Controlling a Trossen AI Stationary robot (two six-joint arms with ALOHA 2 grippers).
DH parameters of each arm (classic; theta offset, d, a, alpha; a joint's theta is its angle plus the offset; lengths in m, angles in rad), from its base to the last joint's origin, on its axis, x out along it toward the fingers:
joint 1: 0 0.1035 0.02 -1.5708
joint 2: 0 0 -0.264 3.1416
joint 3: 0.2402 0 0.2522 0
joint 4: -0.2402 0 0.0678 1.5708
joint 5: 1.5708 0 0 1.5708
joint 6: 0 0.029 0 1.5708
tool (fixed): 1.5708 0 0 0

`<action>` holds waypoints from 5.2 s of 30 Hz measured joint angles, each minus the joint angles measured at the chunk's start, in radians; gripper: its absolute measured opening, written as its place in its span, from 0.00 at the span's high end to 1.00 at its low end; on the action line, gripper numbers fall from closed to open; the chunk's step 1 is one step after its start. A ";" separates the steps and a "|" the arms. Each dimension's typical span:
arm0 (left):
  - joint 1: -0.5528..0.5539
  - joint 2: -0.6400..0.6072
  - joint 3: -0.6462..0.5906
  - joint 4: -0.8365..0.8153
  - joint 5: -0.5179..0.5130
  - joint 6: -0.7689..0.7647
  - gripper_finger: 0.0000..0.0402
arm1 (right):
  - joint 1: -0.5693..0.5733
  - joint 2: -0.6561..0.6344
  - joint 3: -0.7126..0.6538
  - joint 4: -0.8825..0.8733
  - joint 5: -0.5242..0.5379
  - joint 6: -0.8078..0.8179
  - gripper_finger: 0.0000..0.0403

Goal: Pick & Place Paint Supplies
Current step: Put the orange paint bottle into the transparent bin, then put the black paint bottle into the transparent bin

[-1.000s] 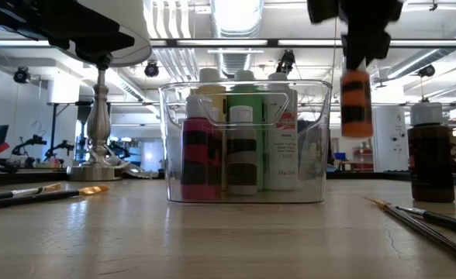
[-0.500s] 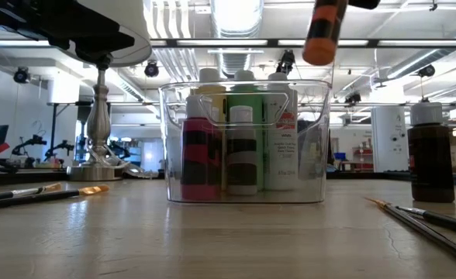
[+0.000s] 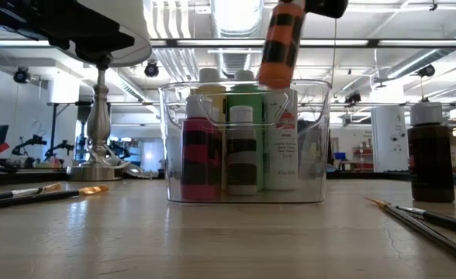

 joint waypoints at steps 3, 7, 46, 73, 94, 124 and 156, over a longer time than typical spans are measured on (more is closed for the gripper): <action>0.000 0.000 0.000 0.000 0.000 0.000 0.45 | -0.008 0.043 0.043 -0.017 0.033 0.000 0.72; 0.000 0.000 0.000 -0.001 0.000 0.000 0.45 | -0.020 0.084 0.092 -0.064 0.069 0.008 0.70; 0.000 0.000 -0.001 -0.018 0.000 -0.004 0.45 | -0.026 0.335 0.100 0.027 0.055 0.034 0.69; 0.000 0.000 -0.001 -0.019 0.000 -0.004 0.45 | -0.038 0.346 0.098 0.054 0.024 -0.001 0.56; 0.000 0.000 -0.001 -0.020 0.000 -0.004 0.45 | -0.035 0.293 0.120 -0.009 0.009 -0.004 0.54; 0.000 -0.001 -0.002 -0.029 0.001 -0.010 0.45 | 0.143 -0.060 -0.036 -0.504 0.095 0.414 0.52; 0.000 -0.001 -0.002 -0.036 0.001 -0.011 0.45 | 0.137 -0.198 -0.404 -0.231 -0.012 0.438 0.42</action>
